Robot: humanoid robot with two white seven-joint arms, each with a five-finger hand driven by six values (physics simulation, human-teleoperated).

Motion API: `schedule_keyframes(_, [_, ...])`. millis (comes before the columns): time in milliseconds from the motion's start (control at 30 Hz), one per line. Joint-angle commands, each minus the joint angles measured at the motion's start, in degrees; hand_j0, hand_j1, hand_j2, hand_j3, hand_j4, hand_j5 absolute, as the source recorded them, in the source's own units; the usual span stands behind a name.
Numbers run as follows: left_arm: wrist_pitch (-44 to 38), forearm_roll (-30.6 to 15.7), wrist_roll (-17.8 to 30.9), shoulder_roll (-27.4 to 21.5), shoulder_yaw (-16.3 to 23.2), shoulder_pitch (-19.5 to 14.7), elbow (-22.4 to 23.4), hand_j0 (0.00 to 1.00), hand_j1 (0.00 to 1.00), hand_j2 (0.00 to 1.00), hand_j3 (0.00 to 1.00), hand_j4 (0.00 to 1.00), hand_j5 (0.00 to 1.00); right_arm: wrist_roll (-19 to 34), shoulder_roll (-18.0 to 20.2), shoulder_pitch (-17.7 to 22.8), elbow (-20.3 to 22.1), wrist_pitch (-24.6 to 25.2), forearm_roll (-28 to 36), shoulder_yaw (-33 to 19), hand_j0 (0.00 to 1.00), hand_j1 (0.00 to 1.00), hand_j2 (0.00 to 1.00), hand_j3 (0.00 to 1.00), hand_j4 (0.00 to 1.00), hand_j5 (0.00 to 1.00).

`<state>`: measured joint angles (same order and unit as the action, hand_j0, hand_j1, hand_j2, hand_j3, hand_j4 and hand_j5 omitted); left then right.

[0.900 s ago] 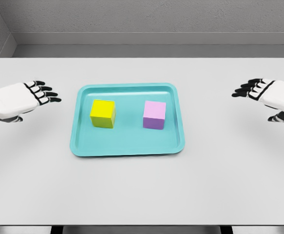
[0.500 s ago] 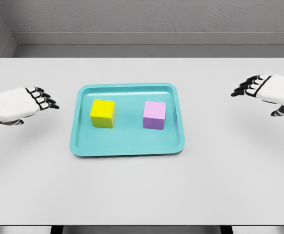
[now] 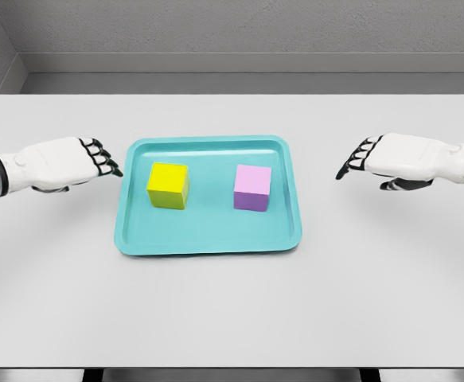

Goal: Push two cubes

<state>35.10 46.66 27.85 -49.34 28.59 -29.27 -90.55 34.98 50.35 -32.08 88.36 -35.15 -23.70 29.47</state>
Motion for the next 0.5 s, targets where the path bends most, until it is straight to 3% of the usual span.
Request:
schedule_keyframes(0, [-0.1,0.0,0.4,1.3,1.1,0.0,0.7,0.88,0.88,0.88,0.88,0.88,0.88,0.0,-2.7,0.0,-1.4,0.1,0.2,0.1,0.73,0.73,0.73,0.73,0.73,0.73])
schedule_keyframes(167, [-0.1,0.0,0.4,1.9,3.1,-2.1,2.2,0.88,0.88,0.88,0.88,0.88,0.88,0.0,-4.5,-0.1,-2.1,0.1,0.0,1.3,0.72,0.72,0.72,0.72,0.72,0.72])
schedule_keyframes(467, [-0.1,0.0,1.2,3.9,3.1,-2.7,2.3,0.88,0.88,0.88,0.88,0.88,0.88,0.0,-8.3,-1.7,-3.8,0.1,-4.8,3.4,0.71,0.71,0.71,0.71,0.71,0.71])
